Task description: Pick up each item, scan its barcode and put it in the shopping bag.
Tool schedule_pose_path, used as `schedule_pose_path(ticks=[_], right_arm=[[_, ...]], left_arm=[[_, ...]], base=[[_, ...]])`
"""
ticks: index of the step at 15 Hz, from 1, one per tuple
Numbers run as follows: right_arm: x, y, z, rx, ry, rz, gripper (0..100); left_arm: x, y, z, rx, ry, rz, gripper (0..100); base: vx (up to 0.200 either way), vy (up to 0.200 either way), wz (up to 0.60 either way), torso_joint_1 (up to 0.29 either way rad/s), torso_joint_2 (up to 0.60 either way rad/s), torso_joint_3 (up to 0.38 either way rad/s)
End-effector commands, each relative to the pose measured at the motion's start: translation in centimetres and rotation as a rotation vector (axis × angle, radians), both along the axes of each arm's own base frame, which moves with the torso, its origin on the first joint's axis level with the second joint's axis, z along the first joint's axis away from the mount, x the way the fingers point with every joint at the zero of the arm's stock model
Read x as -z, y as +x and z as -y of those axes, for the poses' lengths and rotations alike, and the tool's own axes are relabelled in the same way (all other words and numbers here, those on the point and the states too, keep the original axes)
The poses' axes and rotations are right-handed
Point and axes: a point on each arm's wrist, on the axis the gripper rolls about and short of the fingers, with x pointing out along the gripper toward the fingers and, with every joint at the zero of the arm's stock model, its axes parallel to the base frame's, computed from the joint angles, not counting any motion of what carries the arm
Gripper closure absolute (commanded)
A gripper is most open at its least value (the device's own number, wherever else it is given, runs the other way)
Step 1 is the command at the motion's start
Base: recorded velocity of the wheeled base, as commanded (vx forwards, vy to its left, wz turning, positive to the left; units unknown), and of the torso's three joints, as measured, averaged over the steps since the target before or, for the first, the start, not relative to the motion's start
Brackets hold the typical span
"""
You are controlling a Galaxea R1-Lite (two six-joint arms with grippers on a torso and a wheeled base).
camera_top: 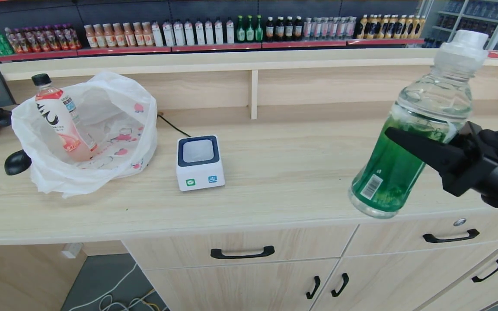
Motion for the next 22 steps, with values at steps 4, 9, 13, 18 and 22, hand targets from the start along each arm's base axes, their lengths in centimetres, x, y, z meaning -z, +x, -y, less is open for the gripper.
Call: schedule_pose_path(ticks=[4, 9, 13, 18, 22], right_arm=[[2.2, -4.5, -1.0, -0.149, 0.061, -0.052, 100], [3.5, -5.7, -1.9, -0.27, 0.13, -0.225, 100], [3.5, -6.0, -2.5, -0.353, 0.198, -0.358, 100], [2.2, -5.3, -3.4, -0.443, 0.296, -0.482, 100], [1.2, -3.7, -4.0, -0.472, 0.343, -0.519, 100]], left_arm=[[0.0, 0.0, 0.0, 0.0, 0.0, 0.0, 0], [0.0, 0.0, 0.0, 0.0, 0.0, 0.0, 0], [0.0, 0.0, 0.0, 0.0, 0.0, 0.0, 0], [0.0, 0.0, 0.0, 0.0, 0.0, 0.0, 0], [0.0, 0.0, 0.0, 0.0, 0.0, 0.0, 0]], base=[[0.0, 0.0, 0.0, 0.0, 0.0, 0.0], [0.0, 0.0, 0.0, 0.0, 0.0, 0.0], [0.0, 0.0, 0.0, 0.0, 0.0, 0.0], [0.0, 0.0, 0.0, 0.0, 0.0, 0.0], [0.0, 0.0, 0.0, 0.0, 0.0, 0.0]])
